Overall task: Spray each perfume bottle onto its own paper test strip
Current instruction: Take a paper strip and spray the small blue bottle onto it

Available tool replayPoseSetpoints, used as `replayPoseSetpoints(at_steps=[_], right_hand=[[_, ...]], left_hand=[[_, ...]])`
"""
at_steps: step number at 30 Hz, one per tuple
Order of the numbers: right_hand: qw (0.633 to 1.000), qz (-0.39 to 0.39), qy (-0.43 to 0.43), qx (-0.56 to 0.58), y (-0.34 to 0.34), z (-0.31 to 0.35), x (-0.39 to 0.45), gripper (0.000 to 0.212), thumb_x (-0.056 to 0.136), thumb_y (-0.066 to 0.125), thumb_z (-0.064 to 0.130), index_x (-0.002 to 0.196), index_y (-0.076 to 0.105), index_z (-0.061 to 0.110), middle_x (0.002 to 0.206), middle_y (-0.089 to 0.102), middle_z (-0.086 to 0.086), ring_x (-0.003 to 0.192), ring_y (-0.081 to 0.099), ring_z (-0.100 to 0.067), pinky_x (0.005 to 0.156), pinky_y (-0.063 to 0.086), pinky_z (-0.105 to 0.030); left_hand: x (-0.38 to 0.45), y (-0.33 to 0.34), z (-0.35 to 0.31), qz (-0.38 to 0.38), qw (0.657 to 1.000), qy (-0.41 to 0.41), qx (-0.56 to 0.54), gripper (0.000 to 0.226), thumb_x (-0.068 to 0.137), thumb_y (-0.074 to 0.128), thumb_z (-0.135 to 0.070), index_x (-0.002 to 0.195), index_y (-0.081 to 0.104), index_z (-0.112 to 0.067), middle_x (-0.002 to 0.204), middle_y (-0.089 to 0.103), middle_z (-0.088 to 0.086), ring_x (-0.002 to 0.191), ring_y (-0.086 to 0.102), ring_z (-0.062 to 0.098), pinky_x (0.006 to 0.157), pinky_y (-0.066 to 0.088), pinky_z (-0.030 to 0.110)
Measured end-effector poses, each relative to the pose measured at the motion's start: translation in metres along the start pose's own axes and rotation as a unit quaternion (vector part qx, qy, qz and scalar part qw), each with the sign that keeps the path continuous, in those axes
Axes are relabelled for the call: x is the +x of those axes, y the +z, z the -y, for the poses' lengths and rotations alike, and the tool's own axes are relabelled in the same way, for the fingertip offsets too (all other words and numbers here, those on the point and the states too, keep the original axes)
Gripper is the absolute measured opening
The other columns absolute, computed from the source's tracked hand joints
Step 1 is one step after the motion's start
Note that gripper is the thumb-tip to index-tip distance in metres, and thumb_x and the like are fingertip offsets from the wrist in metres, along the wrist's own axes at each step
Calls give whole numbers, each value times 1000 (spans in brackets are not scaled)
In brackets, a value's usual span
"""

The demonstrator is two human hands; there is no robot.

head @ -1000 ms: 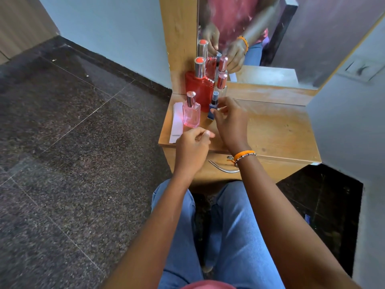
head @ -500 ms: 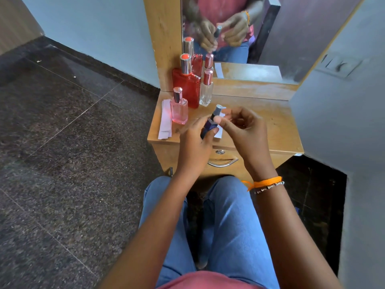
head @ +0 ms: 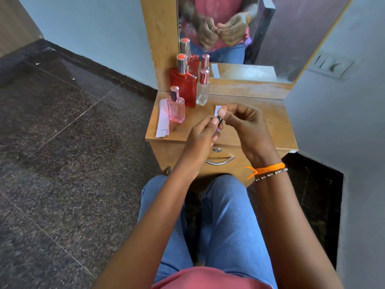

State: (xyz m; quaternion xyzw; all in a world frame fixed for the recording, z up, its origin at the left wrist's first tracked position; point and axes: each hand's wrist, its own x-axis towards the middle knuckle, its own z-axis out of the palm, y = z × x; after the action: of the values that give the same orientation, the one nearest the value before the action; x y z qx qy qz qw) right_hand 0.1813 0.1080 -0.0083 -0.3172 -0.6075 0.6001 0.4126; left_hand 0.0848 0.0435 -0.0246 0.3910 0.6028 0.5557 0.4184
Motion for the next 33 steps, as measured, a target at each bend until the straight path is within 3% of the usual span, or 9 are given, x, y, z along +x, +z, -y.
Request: replayPoseSetpoints(at_steps=[3, 5, 9, 13, 19, 22, 25, 29, 33], right_hand=[[999, -33, 26, 33, -13, 4, 5, 15, 84, 60, -5, 79, 66, 8, 61, 67, 10, 61, 57, -2, 68, 46, -17], [998, -64, 13, 6, -31, 9, 11, 17, 83, 62, -5, 76, 65, 10, 62, 68, 13, 63, 57, 3, 65, 45, -12], [958, -99, 1, -271, -50, -11, 15, 18, 81, 67, -2, 80, 66, 16, 77, 67, 6, 66, 60, 6, 68, 45, -13], [905, -106, -24, -410, -50, -51, 7, 16, 81, 60, -4, 88, 68, 8, 80, 69, -12, 74, 64, -23, 67, 47, -29], [902, -137, -67, -403, -45, -50, -4, 33, 84, 63, 3, 115, 58, 13, 112, 60, -7, 99, 55, -20, 83, 46, -30], [944, -98, -107, -298, -32, -35, -18, 27, 91, 56, 11, 119, 57, 10, 104, 63, -3, 95, 59, -10, 82, 48, -21], [977, -18, -62, -204, -19, -30, -28, 33, 89, 63, 13, 121, 53, 17, 102, 65, 1, 92, 63, -7, 81, 51, -17], [973, -63, -62, -213, -23, -35, -25, 32, 86, 66, 7, 116, 56, 15, 96, 67, 3, 85, 65, -5, 77, 54, -21], [973, -91, -50, -207, -31, -38, -25, 31, 88, 62, 6, 118, 56, 13, 96, 67, 1, 85, 64, -14, 77, 54, -22]], left_hand=[[-1, -9, 3, 110, 966, -149, -182, 36, 99, 30, -33, 77, 53, -19, 48, 39, -10, 39, 31, 3, 38, 24, 14], [-6, -15, 9, 145, 946, -188, -220, 37, 100, 28, -33, 80, 54, -16, 50, 40, -8, 41, 33, 4, 40, 26, 16], [-6, -18, 13, 116, 969, -115, -184, 25, 100, 33, -19, 98, 57, -16, 72, 52, 1, 63, 46, 9, 59, 41, 17], [1, -11, 14, 70, 989, -74, -108, 14, 97, 41, -11, 101, 55, -14, 85, 61, 1, 84, 58, 8, 90, 45, 25], [10, -6, 19, -7, 999, -39, -37, 19, 92, 53, -12, 106, 61, -21, 105, 64, 1, 98, 57, 11, 83, 43, 17], [15, -4, 14, -13, 999, -15, -47, 18, 92, 53, -11, 108, 61, -15, 97, 64, -6, 90, 58, 2, 78, 45, 8], [21, -1, 11, -1, 998, -13, -55, 20, 92, 54, -12, 110, 62, -13, 101, 65, 2, 95, 60, 14, 86, 50, 28], [33, 3, 10, 18, 1000, -17, -3, 25, 93, 51, -14, 116, 61, -13, 111, 62, 6, 96, 62, 16, 86, 51, 33], [59, 8, 16, -53, 974, 40, 215, 34, 94, 46, -10, 127, 53, -12, 121, 51, 7, 109, 57, 24, 93, 45, 34]])
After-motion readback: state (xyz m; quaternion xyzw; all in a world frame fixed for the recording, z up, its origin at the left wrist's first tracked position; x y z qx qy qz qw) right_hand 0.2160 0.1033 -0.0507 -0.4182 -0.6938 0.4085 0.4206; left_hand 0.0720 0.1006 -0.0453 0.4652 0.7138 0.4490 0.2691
